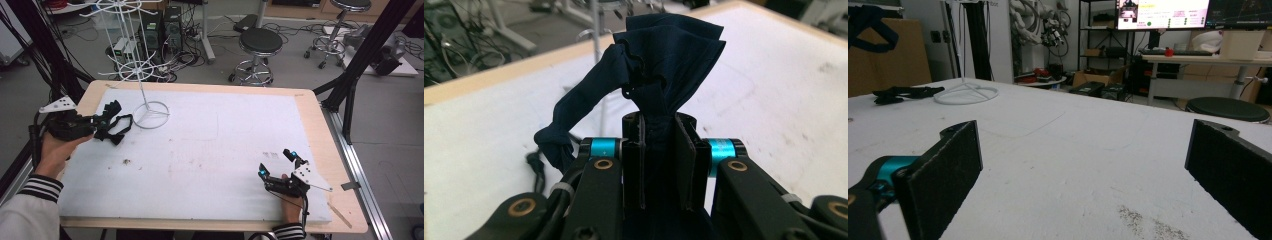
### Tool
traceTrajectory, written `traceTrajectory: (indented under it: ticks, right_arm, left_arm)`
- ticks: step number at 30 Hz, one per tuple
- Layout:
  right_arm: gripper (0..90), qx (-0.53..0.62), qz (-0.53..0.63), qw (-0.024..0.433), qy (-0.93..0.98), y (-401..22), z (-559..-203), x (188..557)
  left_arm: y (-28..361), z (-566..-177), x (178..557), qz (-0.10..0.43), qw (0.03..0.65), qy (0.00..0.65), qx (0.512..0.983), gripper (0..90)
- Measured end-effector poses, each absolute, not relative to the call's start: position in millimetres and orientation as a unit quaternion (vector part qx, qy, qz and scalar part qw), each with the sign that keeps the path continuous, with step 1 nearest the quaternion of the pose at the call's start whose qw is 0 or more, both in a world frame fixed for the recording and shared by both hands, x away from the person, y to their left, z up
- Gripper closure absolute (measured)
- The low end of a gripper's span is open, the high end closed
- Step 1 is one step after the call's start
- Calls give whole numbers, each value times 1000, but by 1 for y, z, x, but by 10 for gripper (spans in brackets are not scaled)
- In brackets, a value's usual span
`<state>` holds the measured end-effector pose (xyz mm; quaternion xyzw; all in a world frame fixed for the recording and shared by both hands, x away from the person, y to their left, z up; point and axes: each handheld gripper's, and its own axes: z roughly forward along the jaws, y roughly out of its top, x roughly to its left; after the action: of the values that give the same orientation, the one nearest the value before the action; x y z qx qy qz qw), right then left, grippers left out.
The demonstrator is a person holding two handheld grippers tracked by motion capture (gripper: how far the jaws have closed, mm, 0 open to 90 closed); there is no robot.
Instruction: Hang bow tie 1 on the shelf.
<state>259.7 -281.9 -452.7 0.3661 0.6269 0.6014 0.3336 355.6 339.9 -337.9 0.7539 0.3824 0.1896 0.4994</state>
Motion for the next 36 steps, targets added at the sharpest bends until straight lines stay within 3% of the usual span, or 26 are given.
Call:
traceTrajectory:
  ticks: [36]
  right_arm:
    - [11,364,602,336,626,-282,-453,260]
  left_arm:
    - [363,-292,368,291,535,414,677,758]
